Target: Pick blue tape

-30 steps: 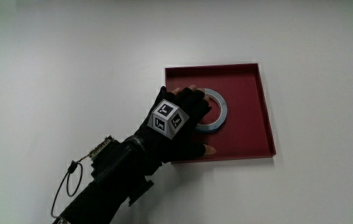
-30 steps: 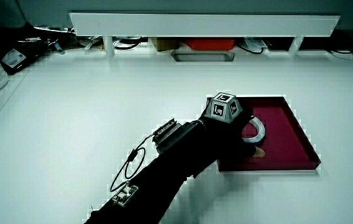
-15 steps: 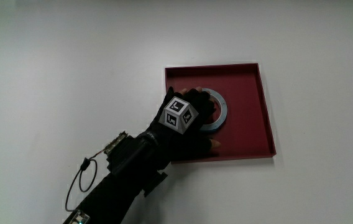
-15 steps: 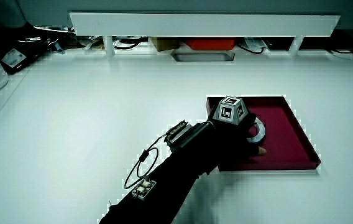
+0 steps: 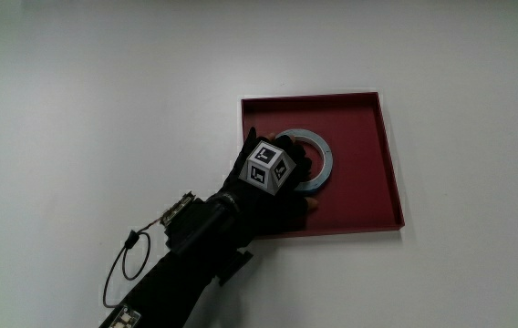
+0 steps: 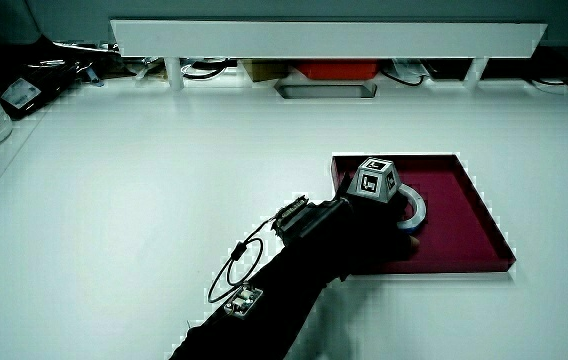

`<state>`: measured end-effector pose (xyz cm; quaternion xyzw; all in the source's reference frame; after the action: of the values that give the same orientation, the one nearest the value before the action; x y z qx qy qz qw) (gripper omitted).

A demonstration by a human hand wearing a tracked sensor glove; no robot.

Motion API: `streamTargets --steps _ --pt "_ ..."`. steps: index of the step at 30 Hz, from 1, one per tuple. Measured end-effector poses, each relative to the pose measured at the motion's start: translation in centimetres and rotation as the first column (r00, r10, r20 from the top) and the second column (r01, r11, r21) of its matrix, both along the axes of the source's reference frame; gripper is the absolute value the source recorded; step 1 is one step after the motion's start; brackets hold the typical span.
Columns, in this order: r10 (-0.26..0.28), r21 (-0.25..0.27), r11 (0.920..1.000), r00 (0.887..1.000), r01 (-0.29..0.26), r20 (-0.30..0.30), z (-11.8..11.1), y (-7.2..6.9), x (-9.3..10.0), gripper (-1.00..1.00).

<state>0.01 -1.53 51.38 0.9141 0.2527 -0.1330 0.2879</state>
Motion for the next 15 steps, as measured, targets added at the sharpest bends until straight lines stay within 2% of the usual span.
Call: streamTargets --steps 6,7,8,9,10,12,13,15 --pt "0.013 0.066 0.9978 0.999 -0.011 -0.031 -0.5 0.4 0.4 0.75" --pt "0.039 0.066 0.9971 0.999 -0.038 -0.012 -0.5 0.5 0.5 0.79" --pt "0.027 0.081 0.9964 0.999 -0.024 -0.033 -0.9 0.6 0.6 0.82" --pt "0.034 0.101 0.9944 0.999 -0.030 -0.039 -0.3 0.6 0.7 0.86" --pt "0.038 0.110 0.9934 0.998 -0.034 -0.040 -0.6 0.7 0.6 0.89" --pt "0.033 0.113 0.9932 0.998 -0.027 -0.047 -1.1 0.7 0.6 0.96" --pt "0.028 0.105 0.9942 0.998 -0.022 -0.058 -0.6 0.8 0.5 1.00" --pt "0.029 0.128 0.9915 0.997 -0.020 -0.067 -0.9 0.8 0.5 1.00"
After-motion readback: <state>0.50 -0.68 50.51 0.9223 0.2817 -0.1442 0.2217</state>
